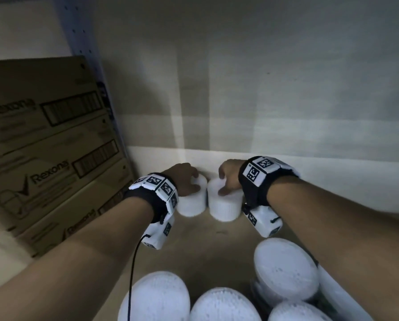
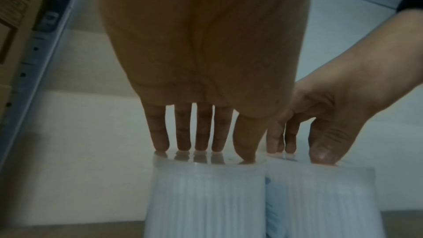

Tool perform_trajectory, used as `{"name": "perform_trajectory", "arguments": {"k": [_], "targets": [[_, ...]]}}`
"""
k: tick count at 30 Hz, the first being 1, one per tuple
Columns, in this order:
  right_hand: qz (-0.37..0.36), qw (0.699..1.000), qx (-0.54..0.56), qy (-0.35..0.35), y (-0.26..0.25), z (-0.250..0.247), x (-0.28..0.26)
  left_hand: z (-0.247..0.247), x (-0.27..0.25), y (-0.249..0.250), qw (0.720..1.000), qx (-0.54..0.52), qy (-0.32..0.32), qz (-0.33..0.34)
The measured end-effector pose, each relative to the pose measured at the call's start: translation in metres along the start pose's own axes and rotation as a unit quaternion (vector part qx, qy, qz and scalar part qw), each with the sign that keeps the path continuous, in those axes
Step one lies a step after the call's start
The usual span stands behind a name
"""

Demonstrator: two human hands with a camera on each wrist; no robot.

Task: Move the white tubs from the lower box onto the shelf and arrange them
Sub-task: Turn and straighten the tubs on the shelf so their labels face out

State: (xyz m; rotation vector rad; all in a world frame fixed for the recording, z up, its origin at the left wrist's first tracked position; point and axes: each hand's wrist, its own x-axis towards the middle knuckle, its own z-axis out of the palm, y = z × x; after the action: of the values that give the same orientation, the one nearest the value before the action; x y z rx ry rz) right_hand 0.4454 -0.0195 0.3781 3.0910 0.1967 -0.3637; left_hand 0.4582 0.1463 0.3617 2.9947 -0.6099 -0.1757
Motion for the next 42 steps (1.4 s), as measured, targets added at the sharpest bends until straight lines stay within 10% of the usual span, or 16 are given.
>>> {"name": "perform_trajectory", "arguments": {"k": [42], "targets": [[0.042, 0.999, 0.034, -0.003, -0.007, 0.004, -0.009, 0.006, -0.007, -0.004, 0.999, -0.049, -0.004, 0.001]]}}
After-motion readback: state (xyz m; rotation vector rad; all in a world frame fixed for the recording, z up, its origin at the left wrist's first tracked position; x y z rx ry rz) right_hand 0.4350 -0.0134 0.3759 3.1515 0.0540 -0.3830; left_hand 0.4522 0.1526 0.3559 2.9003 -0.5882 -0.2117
